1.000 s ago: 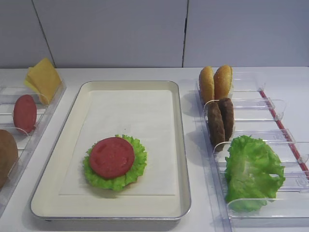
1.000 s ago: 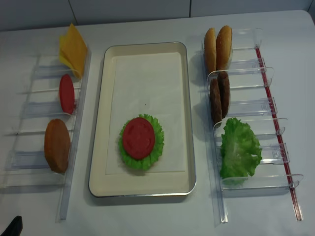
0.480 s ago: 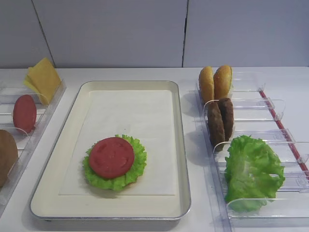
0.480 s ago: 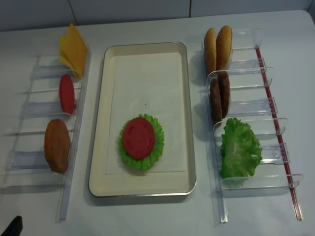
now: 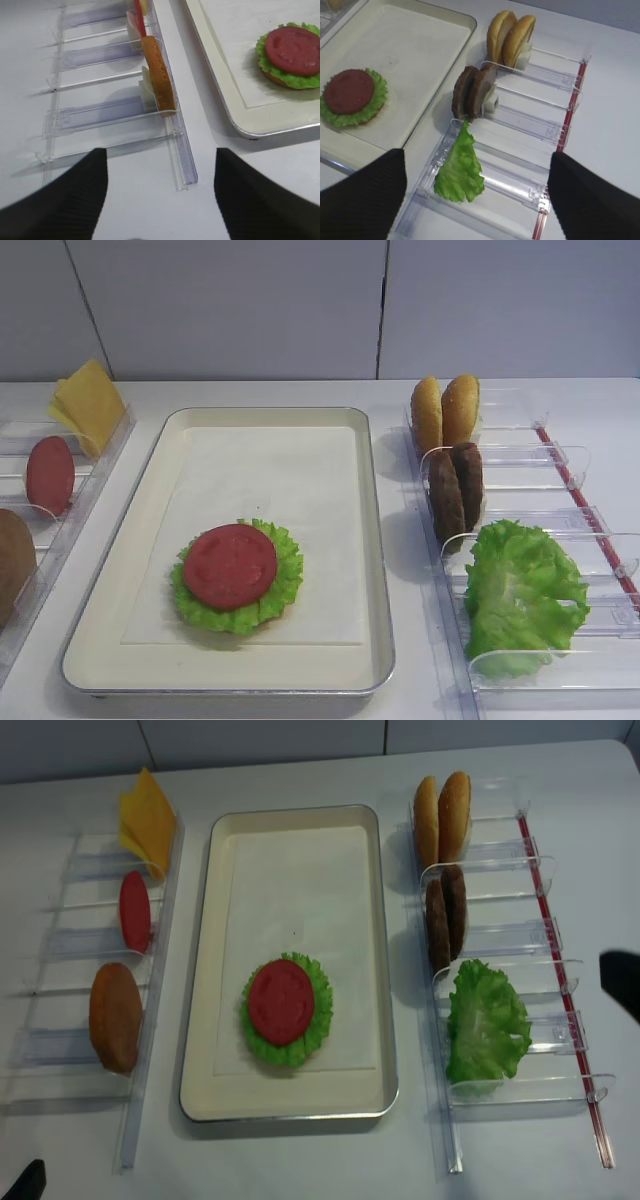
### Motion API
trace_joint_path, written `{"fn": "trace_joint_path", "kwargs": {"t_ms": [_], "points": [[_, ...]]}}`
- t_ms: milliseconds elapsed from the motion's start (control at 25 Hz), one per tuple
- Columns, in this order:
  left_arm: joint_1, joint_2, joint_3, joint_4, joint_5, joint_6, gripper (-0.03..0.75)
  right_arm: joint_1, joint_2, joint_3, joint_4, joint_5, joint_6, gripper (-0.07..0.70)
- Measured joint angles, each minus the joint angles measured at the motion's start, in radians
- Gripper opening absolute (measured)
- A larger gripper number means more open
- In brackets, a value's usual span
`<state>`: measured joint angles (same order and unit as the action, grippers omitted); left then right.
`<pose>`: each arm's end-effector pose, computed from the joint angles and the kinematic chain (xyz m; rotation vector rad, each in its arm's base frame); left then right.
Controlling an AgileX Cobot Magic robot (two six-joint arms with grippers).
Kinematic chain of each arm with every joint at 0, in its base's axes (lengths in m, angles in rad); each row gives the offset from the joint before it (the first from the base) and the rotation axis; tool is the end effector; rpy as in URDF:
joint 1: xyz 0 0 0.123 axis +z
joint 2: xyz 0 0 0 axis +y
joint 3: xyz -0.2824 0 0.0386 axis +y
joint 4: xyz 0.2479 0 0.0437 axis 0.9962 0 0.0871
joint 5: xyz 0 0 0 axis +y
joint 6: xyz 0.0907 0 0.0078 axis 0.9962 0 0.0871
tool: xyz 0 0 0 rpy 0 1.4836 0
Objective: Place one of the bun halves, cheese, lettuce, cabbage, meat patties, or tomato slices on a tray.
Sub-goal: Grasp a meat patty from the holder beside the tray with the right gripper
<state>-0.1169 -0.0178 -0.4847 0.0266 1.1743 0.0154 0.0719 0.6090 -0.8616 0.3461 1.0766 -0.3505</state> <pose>-0.0107 0.0035 0.2639 0.1393 2.1507 -0.0264 0.0831 0.0333 0.3637 -0.4409 2.2154 0.2874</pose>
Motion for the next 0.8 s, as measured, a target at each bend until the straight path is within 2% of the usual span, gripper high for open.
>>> {"fn": "trace_joint_path", "kwargs": {"t_ms": [120,320,400,600,800], "points": [[0.0,0.0,0.0,0.0,0.0,0.0,0.465,0.03,0.092,-0.067,0.007,-0.005,-0.004,0.607],[0.0,0.0,0.0,0.0,0.0,0.0,0.465,0.136,0.24,-0.146,-0.036,-0.005,0.021,0.607],[0.0,0.0,0.0,0.0,0.0,0.0,0.465,0.197,0.303,-0.169,-0.081,-0.005,0.074,0.607],[0.0,0.0,0.0,0.0,0.0,0.0,0.465,0.372,0.482,-0.232,-0.234,-0.005,0.285,0.607],[0.0,0.0,0.0,0.0,0.0,0.0,0.465,0.48,0.675,-0.312,-0.316,-0.011,0.47,0.607]]}}
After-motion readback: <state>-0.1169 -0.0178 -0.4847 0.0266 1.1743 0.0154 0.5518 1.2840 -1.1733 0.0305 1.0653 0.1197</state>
